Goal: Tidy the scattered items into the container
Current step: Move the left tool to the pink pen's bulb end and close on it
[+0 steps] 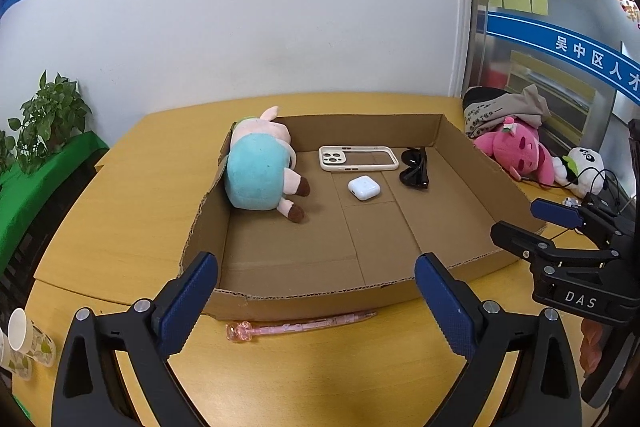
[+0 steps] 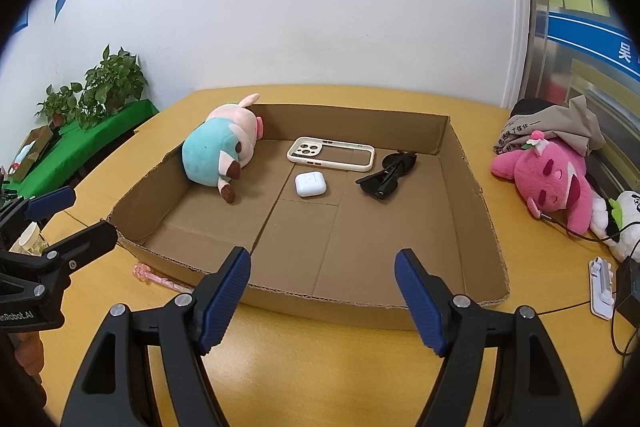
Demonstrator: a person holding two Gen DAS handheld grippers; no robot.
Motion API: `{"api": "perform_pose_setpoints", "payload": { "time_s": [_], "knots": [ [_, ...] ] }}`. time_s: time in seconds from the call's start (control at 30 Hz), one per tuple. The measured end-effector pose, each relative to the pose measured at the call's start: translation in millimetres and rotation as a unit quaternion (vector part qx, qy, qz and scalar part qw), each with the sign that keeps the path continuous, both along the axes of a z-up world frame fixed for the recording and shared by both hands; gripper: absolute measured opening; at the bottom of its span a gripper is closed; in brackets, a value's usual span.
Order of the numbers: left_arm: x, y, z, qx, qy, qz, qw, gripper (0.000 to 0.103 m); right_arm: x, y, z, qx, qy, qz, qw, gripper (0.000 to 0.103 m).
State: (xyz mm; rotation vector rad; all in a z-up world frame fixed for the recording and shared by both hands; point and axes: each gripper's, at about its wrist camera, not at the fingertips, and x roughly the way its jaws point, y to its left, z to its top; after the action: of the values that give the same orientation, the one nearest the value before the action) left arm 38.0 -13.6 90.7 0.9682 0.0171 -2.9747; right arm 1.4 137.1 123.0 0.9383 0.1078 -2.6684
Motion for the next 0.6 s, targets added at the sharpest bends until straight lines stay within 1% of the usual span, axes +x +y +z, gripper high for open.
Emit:
{"api": "perform_pose_setpoints", "payload": {
  "time_s": [0.1, 0.17, 0.27, 0.43, 0.5, 0.6],
  "knots": [
    [-2, 0, -5, -0.013, -0.004, -0.006, 0.9999, 0.101, 1, 0, -1, 0.0, -0.002, 0.004, 1.0, 0.074],
    [-2, -4, -12, -0.013, -0.008, -0.016, 0.9997, 0.101, 2, 0, -2, -0.002, -0.005, 0.005, 1.0, 0.074],
    [-1, -17, -32, -0.012, -0.023, -0.032, 0.9992, 0.101, 4, 3, -8, -0.004, -0.015, 0.006, 1.0, 0.074],
    [-6, -46, -76, -0.006, -0.072, -0.054, 0.9959, 0.101, 10, 5, -22, -0.006, -0.033, 0.008, 0.999, 0.075],
    [-10, -59, -88, 0.01, -0.09, -0.068, 0.9936, 0.101, 12, 4, -30, -0.004, -0.043, 0.011, 0.999, 0.075],
    [-19, -73, -99, 0.034, -0.104, -0.088, 0.99, 0.101, 14, 1, -39, -0.002, -0.054, 0.016, 0.998, 0.075]
  ]
}}
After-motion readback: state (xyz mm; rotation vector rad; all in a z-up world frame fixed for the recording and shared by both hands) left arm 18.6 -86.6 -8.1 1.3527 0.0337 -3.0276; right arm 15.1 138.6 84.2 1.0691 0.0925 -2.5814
